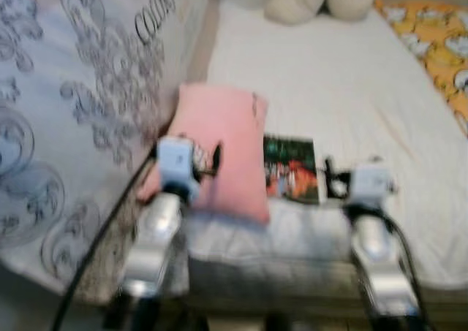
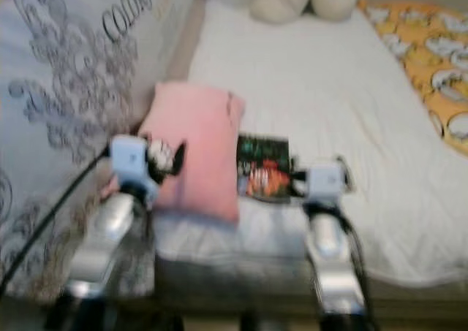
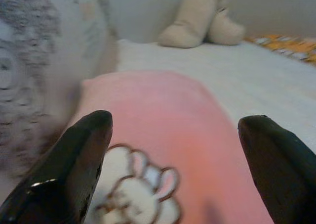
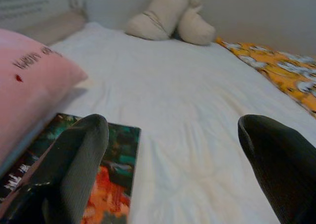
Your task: Clean up the room
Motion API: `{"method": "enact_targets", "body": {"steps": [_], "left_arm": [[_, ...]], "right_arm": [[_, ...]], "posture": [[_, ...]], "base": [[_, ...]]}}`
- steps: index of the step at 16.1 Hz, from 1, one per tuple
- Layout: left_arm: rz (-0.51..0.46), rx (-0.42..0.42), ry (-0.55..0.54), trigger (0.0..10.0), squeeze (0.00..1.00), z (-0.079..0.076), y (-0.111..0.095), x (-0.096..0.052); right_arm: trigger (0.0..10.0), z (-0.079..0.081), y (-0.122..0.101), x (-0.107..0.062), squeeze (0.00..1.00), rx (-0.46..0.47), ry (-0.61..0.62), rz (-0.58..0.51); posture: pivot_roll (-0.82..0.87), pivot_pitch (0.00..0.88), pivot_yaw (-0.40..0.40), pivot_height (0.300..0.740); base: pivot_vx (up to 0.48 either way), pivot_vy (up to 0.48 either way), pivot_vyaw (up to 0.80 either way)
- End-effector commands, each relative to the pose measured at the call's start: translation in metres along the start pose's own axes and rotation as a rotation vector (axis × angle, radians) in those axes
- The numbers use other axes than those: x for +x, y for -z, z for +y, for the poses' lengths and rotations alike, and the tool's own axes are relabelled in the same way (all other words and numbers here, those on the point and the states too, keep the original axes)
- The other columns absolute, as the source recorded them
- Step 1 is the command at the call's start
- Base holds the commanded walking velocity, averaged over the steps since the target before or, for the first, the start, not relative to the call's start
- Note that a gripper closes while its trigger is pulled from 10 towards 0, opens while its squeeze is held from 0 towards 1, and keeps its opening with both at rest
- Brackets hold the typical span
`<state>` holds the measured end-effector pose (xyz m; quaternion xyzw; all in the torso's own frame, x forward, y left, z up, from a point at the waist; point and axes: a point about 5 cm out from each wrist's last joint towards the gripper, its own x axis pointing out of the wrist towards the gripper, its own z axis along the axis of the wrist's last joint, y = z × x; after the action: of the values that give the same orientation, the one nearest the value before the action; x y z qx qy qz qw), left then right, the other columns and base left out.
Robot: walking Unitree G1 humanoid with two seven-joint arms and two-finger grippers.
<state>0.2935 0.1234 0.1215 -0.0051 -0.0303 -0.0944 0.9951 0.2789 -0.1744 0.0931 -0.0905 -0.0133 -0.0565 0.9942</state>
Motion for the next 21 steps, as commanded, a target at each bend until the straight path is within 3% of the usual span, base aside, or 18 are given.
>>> {"method": "enact_targets", "body": {"steps": [1, 3, 4, 5, 8, 12, 13, 15, 17, 21], "left_arm": [[-0.013, -0.020, 0.006, 10.0, 1.00, -0.003, -0.001, 0.000], [-0.019, -0.025, 0.018, 10.0, 1.00, -0.003, 0.000, -0.001], [-0.026, 0.014, 0.031, 10.0, 0.88, -0.005, -0.001, 0.000], [-0.022, 0.040, 0.021, 10.0, 0.00, -0.004, -0.001, 0.002], [-0.022, 0.009, 0.000, 10.0, 0.00, 0.001, -0.002, 0.008], [-0.011, 0.009, 0.036, 10.0, 0.00, -0.008, 0.002, 0.007], [0.010, 0.037, 0.049, 10.0, 0.00, -0.011, 0.005, 0.008], [0.009, 0.054, 0.067, 10.0, 0.00, -0.012, 0.006, 0.008], [0.002, 0.049, 0.077, 10.0, 0.00, -0.013, 0.006, 0.009], [-0.013, 0.069, 0.109, 10.0, 0.00, -0.016, 0.005, 0.008]], "right_arm": [[10.0, -0.008, 0.003, 0.002, 0.00, -0.026, 0.009, 0.020], [10.0, -0.008, 0.007, 0.002, 0.00, -0.025, 0.008, 0.035], [10.0, -0.007, 0.008, 0.000, 0.00, -0.028, 0.002, 0.038], [10.0, -0.005, 0.010, -0.003, 0.00, -0.039, -0.010, 0.047], [10.0, -0.006, 0.019, -0.006, 0.00, -0.023, -0.003, 0.083], [10.0, -0.010, 0.022, -0.008, 0.00, -0.004, 0.007, 0.092], [10.0, -0.012, 0.019, -0.009, 0.00, -0.016, 0.008, 0.040], [10.0, -0.011, 0.021, -0.009, 0.00, -0.060, -0.008, 0.056], [10.0, -0.017, 0.022, -0.006, 0.00, 0.009, 0.024, 0.068], [10.0, -0.017, 0.022, -0.007, 0.00, 0.005, 0.012, 0.061]], "posture": [[-0.13, 0.000, 0.071, 0.703], [-0.13, 0.000, 0.072, 0.703], [-0.13, 0.000, 0.071, 0.703], [-0.14, 0.000, 0.071, 0.703], [-0.14, 0.000, 0.070, 0.703], [-0.15, 0.000, 0.069, 0.703], [-0.15, 0.000, 0.070, 0.703], [-0.16, 0.000, 0.073, 0.703], [-0.16, 0.000, 0.079, 0.711], [-0.17, 0.000, 0.083, 0.740]], "base": [[0.000, -0.431, -0.78], [0.000, -0.431, -0.77], [0.000, 0.000, -0.74], [0.000, 0.000, -0.74], [0.000, 0.000, -0.74], [0.000, 0.322, -0.75], [0.000, 0.000, 0.00], [0.000, 0.000, 0.00], [0.000, 0.000, -0.48], [0.000, 0.000, 0.00]]}}
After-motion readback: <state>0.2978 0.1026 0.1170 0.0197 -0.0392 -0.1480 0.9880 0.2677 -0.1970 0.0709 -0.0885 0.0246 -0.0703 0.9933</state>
